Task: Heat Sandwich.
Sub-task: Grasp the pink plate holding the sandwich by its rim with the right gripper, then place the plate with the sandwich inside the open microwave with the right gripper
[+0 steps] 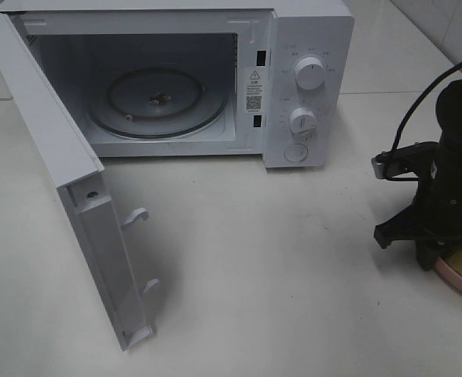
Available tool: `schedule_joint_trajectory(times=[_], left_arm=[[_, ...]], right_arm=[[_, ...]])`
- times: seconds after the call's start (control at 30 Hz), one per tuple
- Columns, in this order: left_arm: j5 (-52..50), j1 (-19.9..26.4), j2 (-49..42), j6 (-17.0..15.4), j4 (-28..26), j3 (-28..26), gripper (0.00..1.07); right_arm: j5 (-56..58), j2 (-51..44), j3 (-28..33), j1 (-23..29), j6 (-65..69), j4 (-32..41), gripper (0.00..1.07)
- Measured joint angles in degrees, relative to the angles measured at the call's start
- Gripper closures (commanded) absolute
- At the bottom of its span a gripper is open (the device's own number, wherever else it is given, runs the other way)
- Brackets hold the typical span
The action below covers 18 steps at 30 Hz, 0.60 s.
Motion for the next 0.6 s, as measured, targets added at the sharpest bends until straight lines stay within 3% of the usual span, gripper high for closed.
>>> schedule_joint_trajectory(times=[0.33, 0.6], left_arm=[[0.0, 0.0, 0.0, 0.0, 0.0, 0.0, 0.09], [0.0, 0.0, 0.0, 0.0, 0.0, 0.0, 0.09]], right_arm=[[0.3, -0.6, 0.0, 0.0, 1.0, -0.9, 1.07], [2.3, -0.8, 0.0, 2.7, 6.0, -6.4, 1.07]])
